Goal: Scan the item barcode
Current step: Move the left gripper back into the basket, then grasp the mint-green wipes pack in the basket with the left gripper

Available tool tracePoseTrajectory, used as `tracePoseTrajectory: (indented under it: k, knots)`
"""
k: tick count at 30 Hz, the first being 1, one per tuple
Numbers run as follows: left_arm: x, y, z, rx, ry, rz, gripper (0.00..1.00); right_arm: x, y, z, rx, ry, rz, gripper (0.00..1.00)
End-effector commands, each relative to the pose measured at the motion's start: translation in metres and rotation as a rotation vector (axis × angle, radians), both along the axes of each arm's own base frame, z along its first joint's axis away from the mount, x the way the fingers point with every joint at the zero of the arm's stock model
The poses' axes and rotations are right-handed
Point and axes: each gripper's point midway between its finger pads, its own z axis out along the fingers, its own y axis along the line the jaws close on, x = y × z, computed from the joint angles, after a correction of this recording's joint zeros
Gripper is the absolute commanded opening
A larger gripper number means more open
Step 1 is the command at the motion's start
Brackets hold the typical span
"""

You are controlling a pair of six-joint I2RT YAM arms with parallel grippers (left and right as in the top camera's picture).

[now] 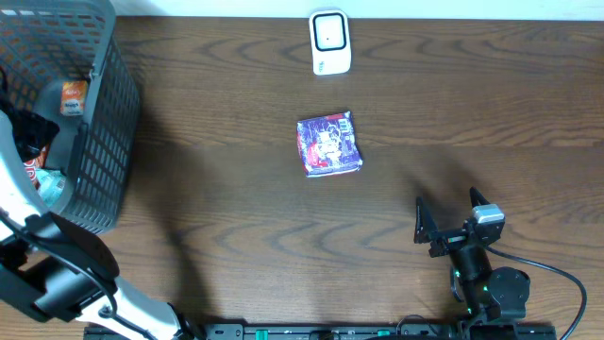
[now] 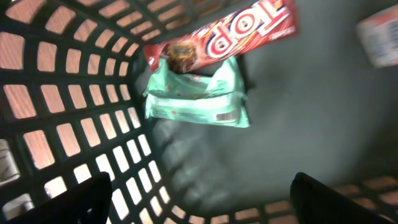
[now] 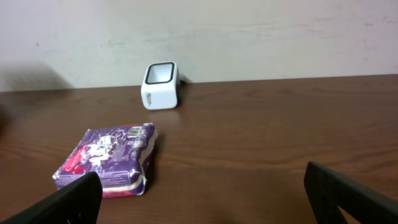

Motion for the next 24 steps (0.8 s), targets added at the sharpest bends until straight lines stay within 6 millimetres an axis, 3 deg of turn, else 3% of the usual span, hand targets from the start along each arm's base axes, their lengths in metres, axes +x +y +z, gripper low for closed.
tracePoseTrajectory:
  k: [1, 7, 24]
  knots:
    - [-0.017, 0.016, -0.014, 0.062, 0.132, 0.008, 0.91, 0.000, -0.001, -0.001, -0.013, -0.003, -0.005, 0.99]
    - [-0.026, 0.022, -0.032, 0.076, 0.219, 0.008, 0.90, 0.000, -0.001, -0.001, -0.013, -0.003, -0.005, 0.99]
    - [-0.021, 0.022, -0.076, 0.067, 0.199, -0.005, 0.90, 0.000, -0.001, -0.001, -0.013, -0.003, -0.005, 0.99]
